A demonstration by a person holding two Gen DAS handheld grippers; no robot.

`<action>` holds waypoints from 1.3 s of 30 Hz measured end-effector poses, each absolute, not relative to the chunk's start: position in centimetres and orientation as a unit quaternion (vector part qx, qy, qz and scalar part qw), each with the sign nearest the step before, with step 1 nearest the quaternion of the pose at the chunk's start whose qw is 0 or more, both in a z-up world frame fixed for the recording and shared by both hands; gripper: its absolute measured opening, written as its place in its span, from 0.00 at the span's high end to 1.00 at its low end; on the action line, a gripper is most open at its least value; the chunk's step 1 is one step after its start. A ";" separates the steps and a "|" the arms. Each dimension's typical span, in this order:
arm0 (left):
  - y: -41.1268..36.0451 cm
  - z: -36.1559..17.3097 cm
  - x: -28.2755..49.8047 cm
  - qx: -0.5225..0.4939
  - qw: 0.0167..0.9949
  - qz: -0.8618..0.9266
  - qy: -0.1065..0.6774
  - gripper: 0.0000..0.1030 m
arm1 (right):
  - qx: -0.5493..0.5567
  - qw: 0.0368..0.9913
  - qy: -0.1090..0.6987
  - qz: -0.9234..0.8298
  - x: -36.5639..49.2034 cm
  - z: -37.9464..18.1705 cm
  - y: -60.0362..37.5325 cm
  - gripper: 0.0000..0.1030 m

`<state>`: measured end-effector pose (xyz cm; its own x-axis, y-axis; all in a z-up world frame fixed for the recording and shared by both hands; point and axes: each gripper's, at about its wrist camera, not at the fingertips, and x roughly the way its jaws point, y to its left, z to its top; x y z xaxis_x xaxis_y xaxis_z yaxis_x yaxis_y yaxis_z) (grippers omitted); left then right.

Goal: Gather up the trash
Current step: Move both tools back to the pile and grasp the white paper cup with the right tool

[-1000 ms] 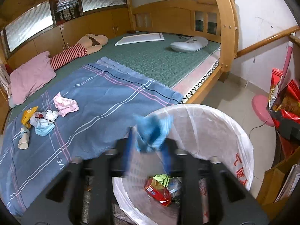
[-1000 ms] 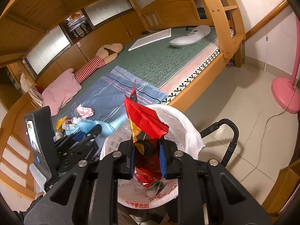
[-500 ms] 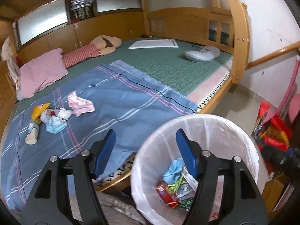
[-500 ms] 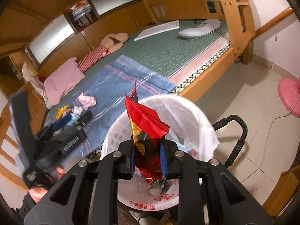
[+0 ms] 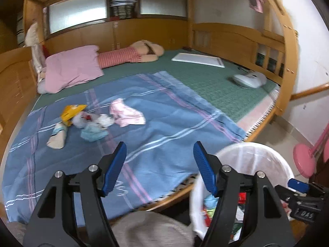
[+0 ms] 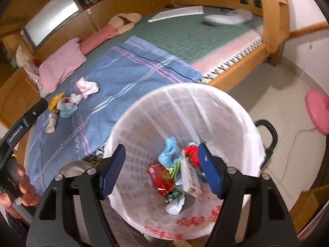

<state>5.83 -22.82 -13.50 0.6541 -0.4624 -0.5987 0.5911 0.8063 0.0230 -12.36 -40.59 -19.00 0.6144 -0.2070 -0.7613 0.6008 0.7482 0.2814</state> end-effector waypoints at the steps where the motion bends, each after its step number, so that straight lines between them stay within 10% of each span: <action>1: -21.9 -13.5 6.6 0.103 0.906 -0.282 0.300 0.34 | 0.261 0.861 0.372 -0.229 -11.7 -18.9 -40.2 0.30; 23: 10.0 -16.2 20.8 -0.015 0.944 0.042 0.327 0.31 | 0.218 0.836 0.494 0.097 29.5 -22.5 -18.7 0.25; 35: 15.1 -17.6 23.1 -0.046 0.941 0.059 0.329 0.31 | 0.182 0.809 0.557 0.052 42.4 -28.0 -13.8 0.25; 39: 15.1 -18.0 23.3 -0.045 0.940 0.059 0.333 0.31 | 0.199 0.799 0.563 0.068 43.2 -28.6 -12.8 0.51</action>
